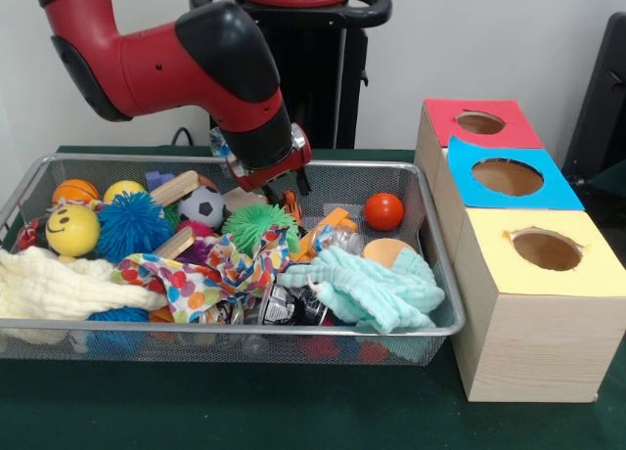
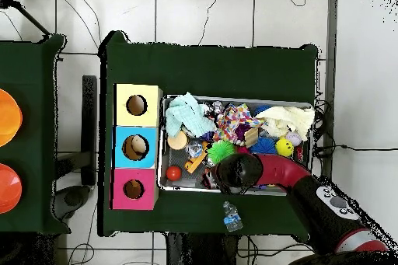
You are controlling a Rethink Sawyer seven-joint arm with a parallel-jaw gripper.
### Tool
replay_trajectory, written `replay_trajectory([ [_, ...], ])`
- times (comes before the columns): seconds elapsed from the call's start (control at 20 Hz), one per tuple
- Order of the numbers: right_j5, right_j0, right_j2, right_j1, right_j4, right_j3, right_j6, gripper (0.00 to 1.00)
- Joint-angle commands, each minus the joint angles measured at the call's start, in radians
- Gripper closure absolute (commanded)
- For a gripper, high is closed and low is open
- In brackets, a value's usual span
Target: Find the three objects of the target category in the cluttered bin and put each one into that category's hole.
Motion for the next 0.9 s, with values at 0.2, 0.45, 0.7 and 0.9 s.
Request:
replay_trajectory([
  [0.2, -0.2, -0.092, 0.029, 0.099, -0.138, -0.098, -0.12, 1.0],
  [0.45, -0.201, -0.104, 0.037, 0.104, -0.141, -0.089, -0.11, 1.0],
  [0.7, -0.205, -0.108, 0.042, 0.107, -0.151, -0.09, -0.097, 1.0],
  [0.9, -0.201, -0.104, 0.046, 0.108, -0.151, -0.096, -0.092, 1.0],
])
